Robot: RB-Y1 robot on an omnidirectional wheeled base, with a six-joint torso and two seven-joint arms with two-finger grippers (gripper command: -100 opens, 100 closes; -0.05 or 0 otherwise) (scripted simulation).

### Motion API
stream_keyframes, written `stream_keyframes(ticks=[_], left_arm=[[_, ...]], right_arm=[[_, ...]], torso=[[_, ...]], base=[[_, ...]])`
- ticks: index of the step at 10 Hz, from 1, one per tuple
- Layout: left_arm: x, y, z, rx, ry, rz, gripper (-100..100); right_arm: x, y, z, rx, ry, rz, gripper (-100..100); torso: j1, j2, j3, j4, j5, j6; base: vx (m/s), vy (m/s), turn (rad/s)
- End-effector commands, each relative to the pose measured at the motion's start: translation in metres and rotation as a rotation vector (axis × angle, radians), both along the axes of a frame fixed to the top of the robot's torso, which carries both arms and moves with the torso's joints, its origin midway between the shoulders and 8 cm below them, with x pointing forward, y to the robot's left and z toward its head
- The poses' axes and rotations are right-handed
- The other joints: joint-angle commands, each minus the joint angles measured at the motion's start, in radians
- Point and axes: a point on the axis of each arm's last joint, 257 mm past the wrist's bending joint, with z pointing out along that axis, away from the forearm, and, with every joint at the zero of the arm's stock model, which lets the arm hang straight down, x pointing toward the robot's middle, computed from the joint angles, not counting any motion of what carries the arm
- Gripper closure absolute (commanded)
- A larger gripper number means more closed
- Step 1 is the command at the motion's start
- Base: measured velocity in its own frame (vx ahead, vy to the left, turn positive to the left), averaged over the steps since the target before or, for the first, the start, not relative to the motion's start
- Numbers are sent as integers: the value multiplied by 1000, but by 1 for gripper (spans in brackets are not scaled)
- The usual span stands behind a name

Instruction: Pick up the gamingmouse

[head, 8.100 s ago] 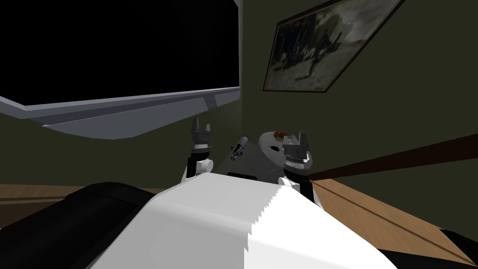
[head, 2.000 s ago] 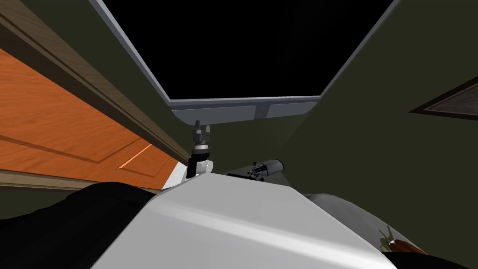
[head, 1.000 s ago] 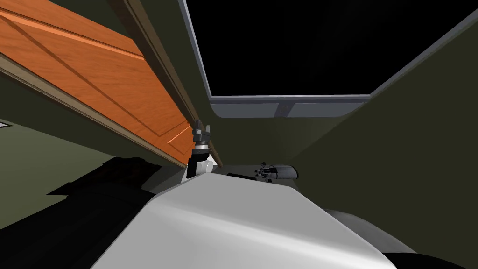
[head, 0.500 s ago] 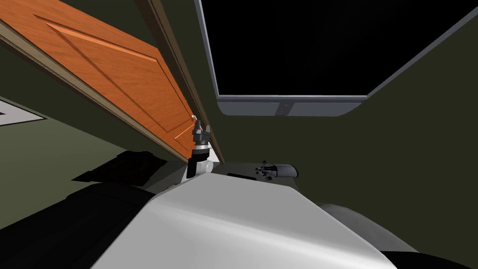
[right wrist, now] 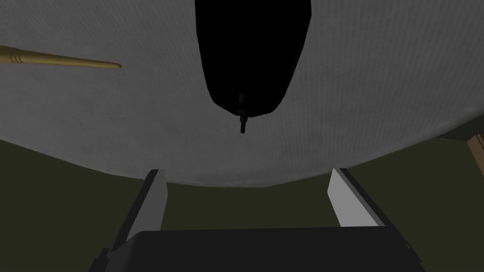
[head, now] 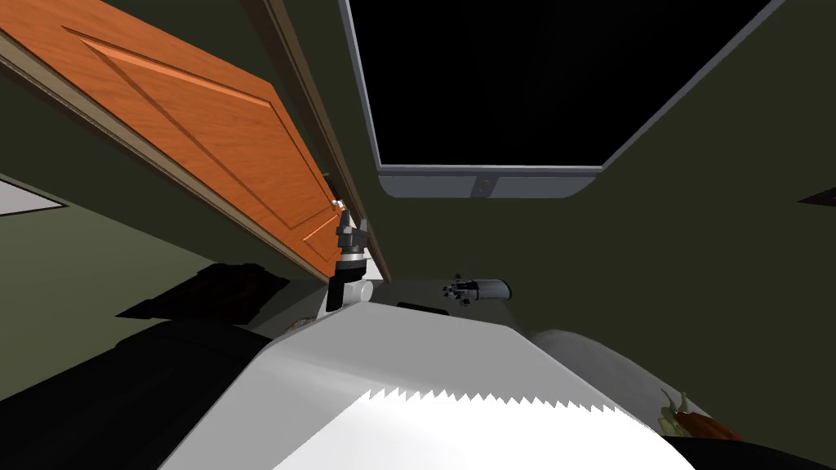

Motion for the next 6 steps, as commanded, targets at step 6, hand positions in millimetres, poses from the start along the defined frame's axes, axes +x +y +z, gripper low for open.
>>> stream_keyframes(ticks=[6], left_arm=[[0, 0, 0, 0, 0, 0, 0]], right_arm=[[0, 40, -34, 85, -35, -98, -100]], torso=[[0, -7, -4, -2, 0, 0]], base=[[-40, -99, -46]])
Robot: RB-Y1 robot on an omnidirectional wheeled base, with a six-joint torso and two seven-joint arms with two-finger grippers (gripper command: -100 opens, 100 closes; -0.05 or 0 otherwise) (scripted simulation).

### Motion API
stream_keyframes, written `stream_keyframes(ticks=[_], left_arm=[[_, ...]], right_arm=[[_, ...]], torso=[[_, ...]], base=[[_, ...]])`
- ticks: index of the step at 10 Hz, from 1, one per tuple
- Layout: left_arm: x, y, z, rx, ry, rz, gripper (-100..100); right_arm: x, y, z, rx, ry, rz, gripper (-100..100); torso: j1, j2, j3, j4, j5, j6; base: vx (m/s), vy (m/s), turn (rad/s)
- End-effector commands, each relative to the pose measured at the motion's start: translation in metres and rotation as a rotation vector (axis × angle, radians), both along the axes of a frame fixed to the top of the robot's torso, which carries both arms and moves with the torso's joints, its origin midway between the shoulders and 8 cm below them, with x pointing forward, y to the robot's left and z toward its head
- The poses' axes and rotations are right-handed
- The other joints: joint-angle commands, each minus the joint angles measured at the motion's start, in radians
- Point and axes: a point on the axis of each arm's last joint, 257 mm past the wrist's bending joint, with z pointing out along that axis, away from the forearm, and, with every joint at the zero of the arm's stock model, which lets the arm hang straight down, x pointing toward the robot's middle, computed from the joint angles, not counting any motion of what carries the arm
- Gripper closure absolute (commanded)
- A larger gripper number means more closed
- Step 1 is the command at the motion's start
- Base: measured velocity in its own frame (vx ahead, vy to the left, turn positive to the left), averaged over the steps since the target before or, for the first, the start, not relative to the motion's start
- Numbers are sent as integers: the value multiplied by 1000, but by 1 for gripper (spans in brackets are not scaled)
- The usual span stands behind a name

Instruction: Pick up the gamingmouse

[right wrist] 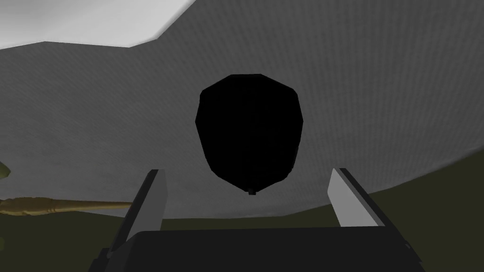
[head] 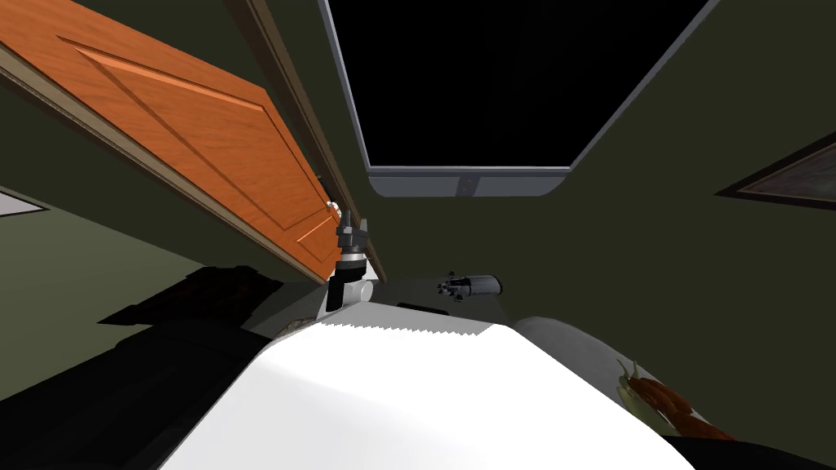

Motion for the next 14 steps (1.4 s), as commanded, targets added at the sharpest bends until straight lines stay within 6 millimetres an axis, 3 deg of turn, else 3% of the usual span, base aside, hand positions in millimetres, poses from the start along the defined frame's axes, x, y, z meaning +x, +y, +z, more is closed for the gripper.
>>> stream_keyframes(ticks=[1, 2, 4, 5, 6, 10, 11, 12, 14], left_arm=[[0, 0, 0, 0, 0, 0, 0], [0, 0, 0, 0, 0, 0, 0], [0, 0, 0, 0, 0, 0, 0], [0, 0, 0, 0, 0, 0, 0], [0, 0, 0, 0, 0, 0, 0], [0, 0, 0, 0, 0, 0, 0], [0, 0, 0, 0, 0, 0, 0], [0, 0, 0, 0, 0, 0, 0], [0, 0, 0, 0, 0, 0, 0]], right_arm=[[0, 0, 0, 0, 0, 0, 0], [11, 5, -8, -3, -21, -2, -100], [29, 14, -19, -6, -52, -5, -100], [24, 10, -17, -3, -43, -5, -100], [24, 10, -18, -5, -44, -4, 100], [24, 11, -18, -3, -44, -3, 100], [24, 11, -18, -3, -44, -3, 0], [14, 7, -10, -4, -26, -3, 100], [0, 0, 0, 0, 0, 0, 100]], torso=[[0, 0, 0, 0, 0, 0], [2, 0, 0, 0, 1, 0], [0, 5, 3, 1, 0, 0], [0, 8, 5, 2, 0, 0], [1, 5, 3, 1, 0, 0], [1, 0, 0, 0, 0, 0], [1, 0, 0, 0, 0, 0], [1, -1, 0, 0, 0, 0], [4, -7, -4, -2, 1, 1]], base=[[-1, -7, 5], [-48, -30, 40], [-131, -48, 58], [-73, -24, 14], [-11, -3, -2], [-1, 0, 1], [0, 0, 0], [79, 22, -50], [122, 45, -55]])
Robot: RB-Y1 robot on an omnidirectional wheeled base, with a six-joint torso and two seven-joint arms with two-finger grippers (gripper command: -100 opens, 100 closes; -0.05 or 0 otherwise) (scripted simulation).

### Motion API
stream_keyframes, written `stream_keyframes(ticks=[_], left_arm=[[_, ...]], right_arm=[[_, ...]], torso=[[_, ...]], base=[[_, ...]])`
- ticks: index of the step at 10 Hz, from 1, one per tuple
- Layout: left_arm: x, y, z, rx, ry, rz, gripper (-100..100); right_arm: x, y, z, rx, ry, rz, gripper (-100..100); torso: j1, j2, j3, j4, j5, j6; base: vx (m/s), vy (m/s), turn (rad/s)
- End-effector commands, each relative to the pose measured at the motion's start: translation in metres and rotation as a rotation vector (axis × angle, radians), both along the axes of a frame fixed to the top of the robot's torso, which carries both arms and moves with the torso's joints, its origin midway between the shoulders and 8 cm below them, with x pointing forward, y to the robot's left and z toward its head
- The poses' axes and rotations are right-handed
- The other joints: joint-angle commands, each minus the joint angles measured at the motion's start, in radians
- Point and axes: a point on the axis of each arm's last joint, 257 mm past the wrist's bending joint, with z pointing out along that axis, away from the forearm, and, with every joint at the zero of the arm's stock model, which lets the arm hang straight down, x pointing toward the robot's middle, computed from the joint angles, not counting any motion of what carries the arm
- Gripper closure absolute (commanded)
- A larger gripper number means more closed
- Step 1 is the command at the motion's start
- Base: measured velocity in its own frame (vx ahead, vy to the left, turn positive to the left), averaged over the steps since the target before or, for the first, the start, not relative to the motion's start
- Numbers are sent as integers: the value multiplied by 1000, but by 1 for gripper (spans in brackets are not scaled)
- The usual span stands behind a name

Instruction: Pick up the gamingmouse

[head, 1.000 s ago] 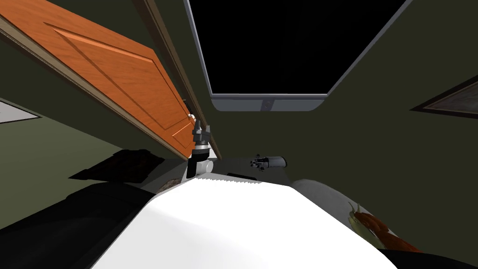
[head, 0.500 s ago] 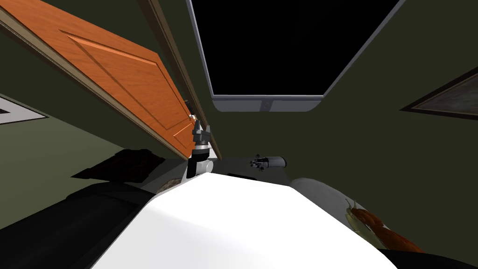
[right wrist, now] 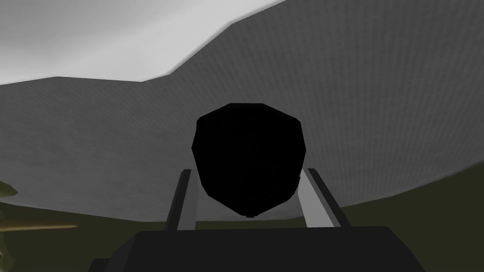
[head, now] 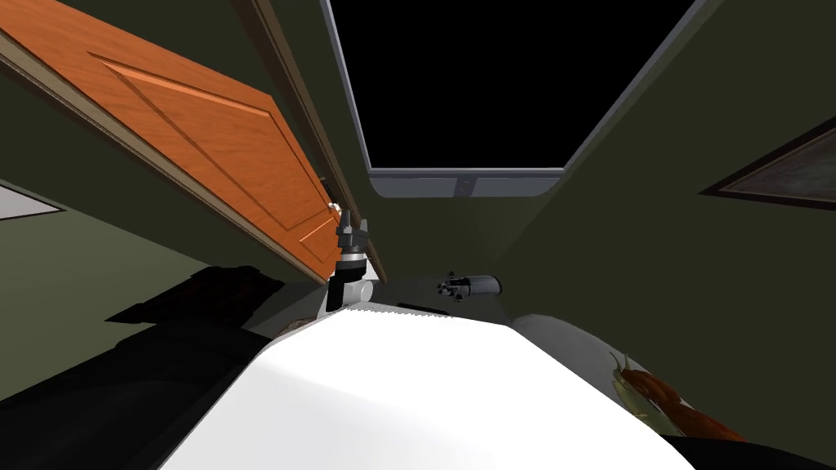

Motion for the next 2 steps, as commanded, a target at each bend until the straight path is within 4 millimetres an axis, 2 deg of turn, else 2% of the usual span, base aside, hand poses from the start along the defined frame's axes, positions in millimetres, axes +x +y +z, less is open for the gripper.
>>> stream_keyframes(ticks=[1, 2], left_arm=[[0, 0, 0, 0, 0, 0, 0], [0, 0, 0, 0, 0, 0, 0]], right_arm=[[0, 0, 0, 0, 0, 0, 100], [-1, 0, 0, 2, 1, -1, 0]], torso=[[0, 0, 0, 0, 0, 0], [-1, 3, 2, 1, 0, -1]], base=[[46, 24, -15], [9, 5, 2]])
